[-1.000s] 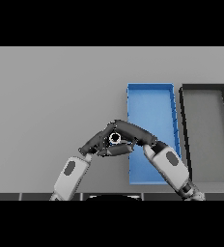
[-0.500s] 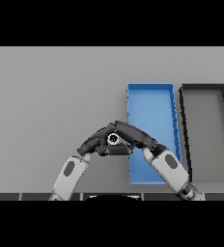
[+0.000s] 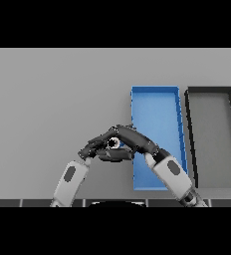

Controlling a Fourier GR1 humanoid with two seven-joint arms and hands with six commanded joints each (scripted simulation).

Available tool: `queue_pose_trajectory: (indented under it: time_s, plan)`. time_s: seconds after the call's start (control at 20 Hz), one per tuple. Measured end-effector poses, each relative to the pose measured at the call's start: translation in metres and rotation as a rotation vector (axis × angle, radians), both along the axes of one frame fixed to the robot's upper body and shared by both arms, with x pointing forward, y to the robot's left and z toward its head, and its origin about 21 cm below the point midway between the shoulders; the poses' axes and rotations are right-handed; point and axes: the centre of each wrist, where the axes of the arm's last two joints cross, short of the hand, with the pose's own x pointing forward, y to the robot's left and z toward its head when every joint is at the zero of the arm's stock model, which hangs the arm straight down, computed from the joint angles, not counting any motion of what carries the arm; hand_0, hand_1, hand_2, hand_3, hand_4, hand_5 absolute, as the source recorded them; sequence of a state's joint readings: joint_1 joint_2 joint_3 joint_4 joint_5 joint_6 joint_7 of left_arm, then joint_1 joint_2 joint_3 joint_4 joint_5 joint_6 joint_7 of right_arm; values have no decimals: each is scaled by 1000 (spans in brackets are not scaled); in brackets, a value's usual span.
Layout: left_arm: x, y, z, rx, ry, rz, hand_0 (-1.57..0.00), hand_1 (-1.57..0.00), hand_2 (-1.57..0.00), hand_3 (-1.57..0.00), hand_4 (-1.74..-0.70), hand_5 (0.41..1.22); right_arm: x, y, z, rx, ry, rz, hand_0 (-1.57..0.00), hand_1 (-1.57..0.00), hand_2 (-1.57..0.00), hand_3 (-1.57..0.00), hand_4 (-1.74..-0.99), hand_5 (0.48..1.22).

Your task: Pick up the blue pipe and place it into the blue bin.

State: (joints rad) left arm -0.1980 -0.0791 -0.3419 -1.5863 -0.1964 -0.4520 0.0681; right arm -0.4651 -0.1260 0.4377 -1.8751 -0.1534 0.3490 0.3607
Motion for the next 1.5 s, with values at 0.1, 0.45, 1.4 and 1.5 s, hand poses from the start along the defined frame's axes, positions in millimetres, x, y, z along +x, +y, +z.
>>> queue_pose_trajectory:
  time_s: [0.1, 0.45, 1.4, 1.5]
  plan:
    - [-1, 0, 0, -6, 3, 3, -63, -58, -56, -50, -955, 538, -1, -1, 1, 33, -3, 21, -1570, -1570, -1570, -1570, -1741, 1220]
    - [-1, 3, -5, 41, 9, 20, -12, -11, -11, -10, -909, 464, 2, -4, 30, 189, 113, 43, -1571, -1571, -1571, -1571, -1741, 1221]
    - [1, 5, -4, 90, 4, 30, 1, 1, 1, 1, -869, 418, 92, -137, 116, 302, 103, -522, -1571, -1571, -1571, -1571, -1741, 1221]
    - [-1, 8, -7, 86, 9, 22, 1, 1, 1, 1, -865, 419, 89, -153, 97, 296, 149, -574, -1571, -1571, -1571, -1571, -1741, 1221]
